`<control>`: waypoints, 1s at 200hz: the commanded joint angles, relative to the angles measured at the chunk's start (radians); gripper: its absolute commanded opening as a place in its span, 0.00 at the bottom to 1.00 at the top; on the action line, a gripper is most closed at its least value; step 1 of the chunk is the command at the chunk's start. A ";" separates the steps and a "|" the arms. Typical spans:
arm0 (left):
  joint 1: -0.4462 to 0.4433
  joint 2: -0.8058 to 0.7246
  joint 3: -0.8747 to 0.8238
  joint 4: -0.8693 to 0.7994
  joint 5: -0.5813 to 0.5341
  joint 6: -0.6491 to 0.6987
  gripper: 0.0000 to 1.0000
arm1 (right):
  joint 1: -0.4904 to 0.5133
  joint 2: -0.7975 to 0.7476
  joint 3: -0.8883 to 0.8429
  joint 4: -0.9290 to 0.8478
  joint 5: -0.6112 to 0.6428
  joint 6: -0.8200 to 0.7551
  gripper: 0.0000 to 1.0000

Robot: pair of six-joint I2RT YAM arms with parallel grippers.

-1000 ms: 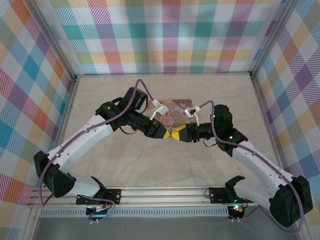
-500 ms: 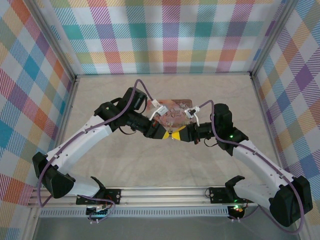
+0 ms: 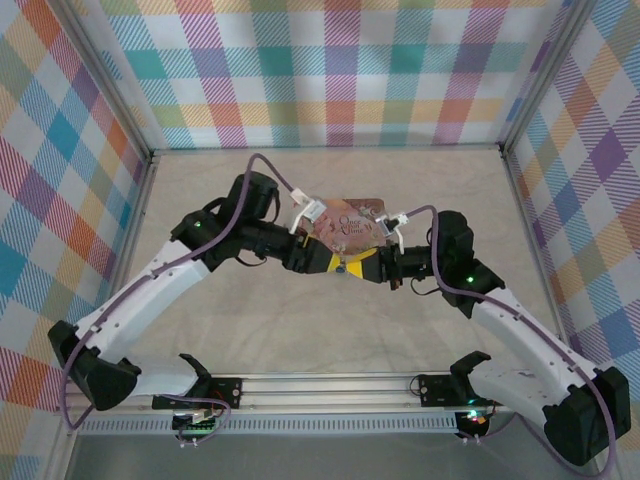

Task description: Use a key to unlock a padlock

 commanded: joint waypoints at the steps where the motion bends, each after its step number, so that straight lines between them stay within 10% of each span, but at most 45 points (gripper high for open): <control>1: 0.027 -0.038 -0.027 0.083 -0.053 -0.071 0.57 | 0.008 -0.019 -0.018 0.001 0.077 -0.047 0.00; 114: 0.033 -0.055 -0.324 0.324 -0.565 -0.377 0.72 | 0.004 -0.070 -0.041 -0.080 0.564 -0.072 0.00; 200: 0.038 -0.048 -0.414 0.362 -0.741 -0.427 0.90 | -0.039 -0.098 -0.027 -0.182 0.747 -0.095 0.00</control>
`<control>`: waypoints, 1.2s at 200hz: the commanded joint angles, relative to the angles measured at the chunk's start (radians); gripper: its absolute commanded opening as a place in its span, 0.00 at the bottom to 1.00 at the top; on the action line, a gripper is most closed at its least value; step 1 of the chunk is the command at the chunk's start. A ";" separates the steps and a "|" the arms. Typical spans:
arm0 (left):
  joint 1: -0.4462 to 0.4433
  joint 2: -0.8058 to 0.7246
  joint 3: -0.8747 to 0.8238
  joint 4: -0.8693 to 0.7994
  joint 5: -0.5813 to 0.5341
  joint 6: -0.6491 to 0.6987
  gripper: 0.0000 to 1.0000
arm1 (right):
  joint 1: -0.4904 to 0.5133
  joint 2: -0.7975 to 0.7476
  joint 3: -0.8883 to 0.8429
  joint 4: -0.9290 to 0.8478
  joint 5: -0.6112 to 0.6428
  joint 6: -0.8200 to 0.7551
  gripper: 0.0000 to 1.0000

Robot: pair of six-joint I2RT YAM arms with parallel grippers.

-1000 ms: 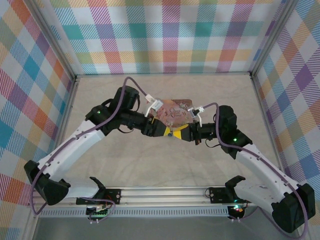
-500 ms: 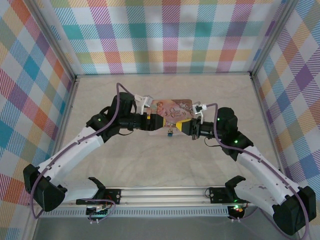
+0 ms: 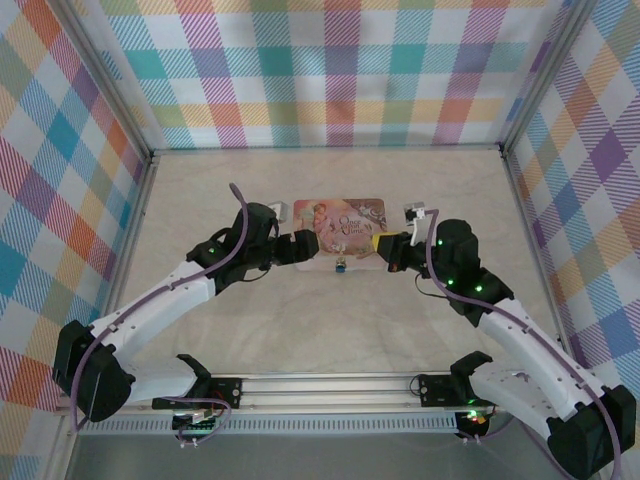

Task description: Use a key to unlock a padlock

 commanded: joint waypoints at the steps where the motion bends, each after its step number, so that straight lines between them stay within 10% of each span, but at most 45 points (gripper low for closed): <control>1: 0.009 -0.004 -0.013 0.039 -0.073 -0.032 0.90 | -0.014 -0.019 0.006 -0.021 0.067 -0.017 0.00; 108: 0.108 0.265 0.034 0.251 -0.144 -0.063 1.00 | -0.066 0.001 0.016 -0.134 0.224 -0.036 0.00; 240: 0.199 0.778 0.488 0.252 0.139 -0.009 0.90 | -0.092 0.027 -0.032 -0.152 0.250 -0.054 0.00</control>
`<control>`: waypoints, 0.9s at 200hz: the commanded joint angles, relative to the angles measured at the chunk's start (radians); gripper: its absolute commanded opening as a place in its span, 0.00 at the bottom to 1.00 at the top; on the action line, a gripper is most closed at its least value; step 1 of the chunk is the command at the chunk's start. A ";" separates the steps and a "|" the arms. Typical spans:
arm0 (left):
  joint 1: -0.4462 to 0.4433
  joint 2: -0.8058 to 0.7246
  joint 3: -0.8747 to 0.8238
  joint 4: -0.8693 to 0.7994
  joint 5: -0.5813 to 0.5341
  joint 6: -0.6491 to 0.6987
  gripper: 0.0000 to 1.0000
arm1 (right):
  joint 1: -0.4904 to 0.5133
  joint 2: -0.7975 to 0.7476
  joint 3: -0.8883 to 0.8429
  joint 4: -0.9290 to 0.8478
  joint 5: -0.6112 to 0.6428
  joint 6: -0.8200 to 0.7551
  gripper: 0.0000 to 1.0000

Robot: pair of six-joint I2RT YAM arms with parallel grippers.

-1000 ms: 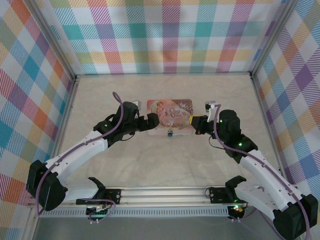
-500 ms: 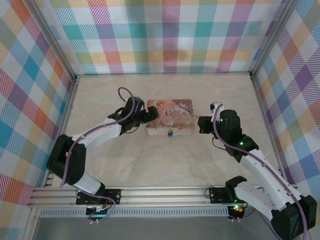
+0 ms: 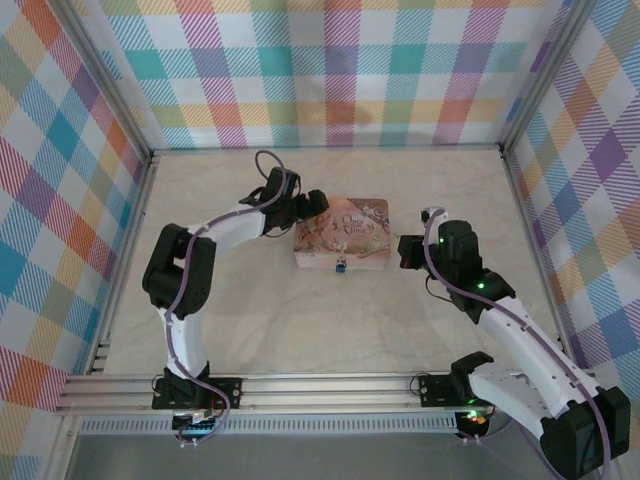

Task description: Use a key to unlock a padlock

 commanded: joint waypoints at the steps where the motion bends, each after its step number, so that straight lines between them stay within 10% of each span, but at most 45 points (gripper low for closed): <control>1: 0.008 0.054 0.095 -0.001 0.088 0.027 0.90 | -0.008 0.008 -0.015 -0.008 0.014 -0.024 0.00; 58: 0.009 0.077 0.183 -0.020 0.087 0.063 0.93 | -0.028 0.037 -0.025 -0.005 0.024 -0.030 0.00; 180: -0.124 -0.432 -0.500 0.305 0.161 0.125 1.00 | -0.174 0.524 0.365 0.097 -0.008 -0.113 0.00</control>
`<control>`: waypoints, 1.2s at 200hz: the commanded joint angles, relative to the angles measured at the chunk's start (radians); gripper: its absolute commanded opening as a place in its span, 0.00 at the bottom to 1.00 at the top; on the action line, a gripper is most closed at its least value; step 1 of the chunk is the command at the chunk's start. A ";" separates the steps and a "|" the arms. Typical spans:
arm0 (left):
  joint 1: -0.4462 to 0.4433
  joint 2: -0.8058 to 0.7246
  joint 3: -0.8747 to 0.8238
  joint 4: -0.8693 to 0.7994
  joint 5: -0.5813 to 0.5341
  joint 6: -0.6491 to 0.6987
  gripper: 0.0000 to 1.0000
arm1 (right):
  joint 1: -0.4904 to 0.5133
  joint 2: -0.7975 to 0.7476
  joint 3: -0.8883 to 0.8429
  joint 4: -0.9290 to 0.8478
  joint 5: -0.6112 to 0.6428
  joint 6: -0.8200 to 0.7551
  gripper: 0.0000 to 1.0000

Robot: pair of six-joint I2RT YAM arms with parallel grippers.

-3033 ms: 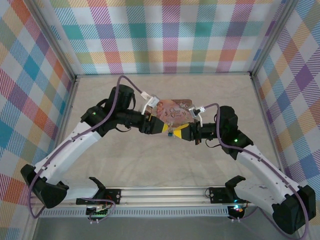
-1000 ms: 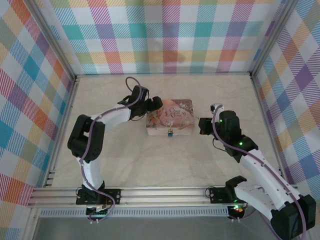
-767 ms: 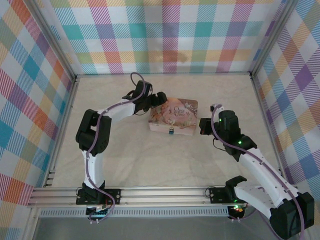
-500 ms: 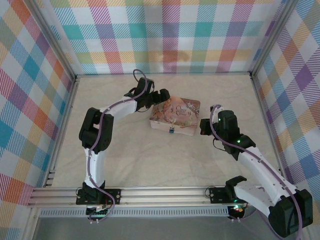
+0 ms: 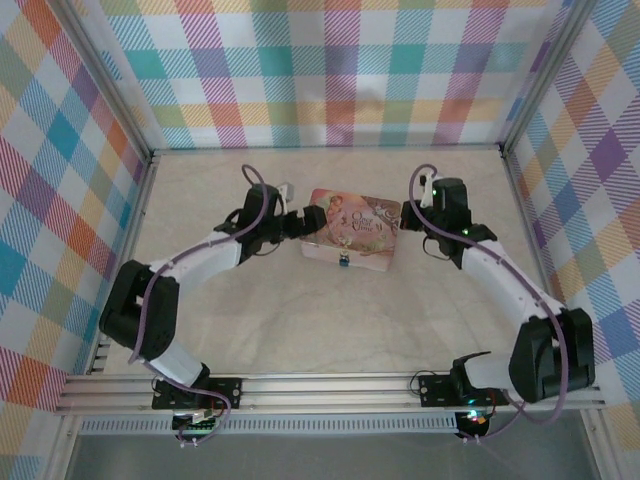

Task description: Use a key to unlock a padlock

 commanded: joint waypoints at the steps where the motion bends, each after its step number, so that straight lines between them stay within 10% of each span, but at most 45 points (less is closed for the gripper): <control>1: -0.084 -0.055 -0.114 0.148 -0.006 0.043 1.00 | -0.027 0.094 0.086 0.043 -0.006 -0.034 0.00; 56: -0.186 0.041 -0.300 0.549 -0.039 0.047 1.00 | -0.054 0.312 0.243 0.054 0.004 -0.064 0.00; 175: -0.265 -0.176 -0.422 0.439 -0.163 0.107 1.00 | -0.125 0.436 0.358 0.069 0.025 -0.113 0.00; 240: -0.344 0.002 -0.342 0.517 -0.133 0.107 1.00 | -0.141 0.625 0.558 -0.011 0.028 -0.155 0.00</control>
